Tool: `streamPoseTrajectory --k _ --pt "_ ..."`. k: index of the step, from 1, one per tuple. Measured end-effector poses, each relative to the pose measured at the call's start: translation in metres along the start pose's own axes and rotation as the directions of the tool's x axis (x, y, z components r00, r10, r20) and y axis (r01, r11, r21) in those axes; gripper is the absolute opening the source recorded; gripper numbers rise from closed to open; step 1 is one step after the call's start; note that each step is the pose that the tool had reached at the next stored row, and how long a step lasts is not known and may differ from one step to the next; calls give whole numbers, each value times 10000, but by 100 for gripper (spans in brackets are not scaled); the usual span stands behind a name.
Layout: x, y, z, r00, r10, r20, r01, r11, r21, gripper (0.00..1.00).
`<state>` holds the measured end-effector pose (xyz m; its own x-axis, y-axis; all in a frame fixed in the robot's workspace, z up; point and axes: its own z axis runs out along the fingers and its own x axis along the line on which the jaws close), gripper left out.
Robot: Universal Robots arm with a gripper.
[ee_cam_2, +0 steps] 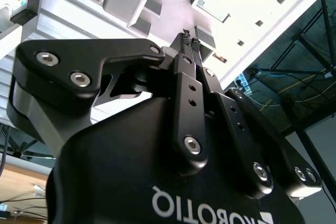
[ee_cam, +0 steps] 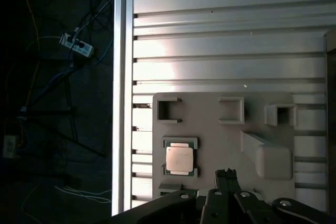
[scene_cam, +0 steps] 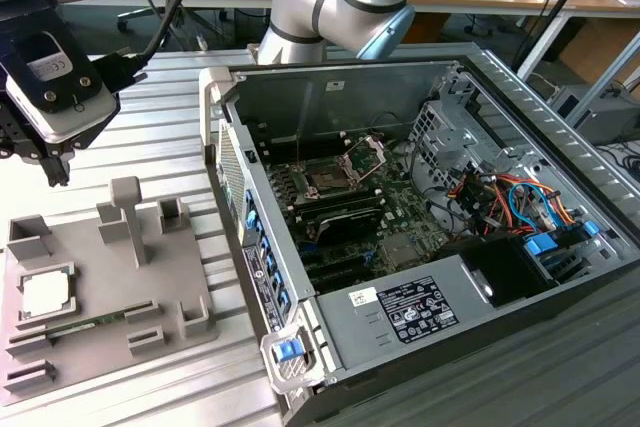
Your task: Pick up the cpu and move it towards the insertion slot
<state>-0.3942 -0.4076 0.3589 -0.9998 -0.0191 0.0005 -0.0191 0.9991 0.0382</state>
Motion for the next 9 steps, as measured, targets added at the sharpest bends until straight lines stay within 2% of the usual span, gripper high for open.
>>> streamPoseTrajectory --k 9 --pt "1 -1 33 10000 1 0 -1 10000 0 11"
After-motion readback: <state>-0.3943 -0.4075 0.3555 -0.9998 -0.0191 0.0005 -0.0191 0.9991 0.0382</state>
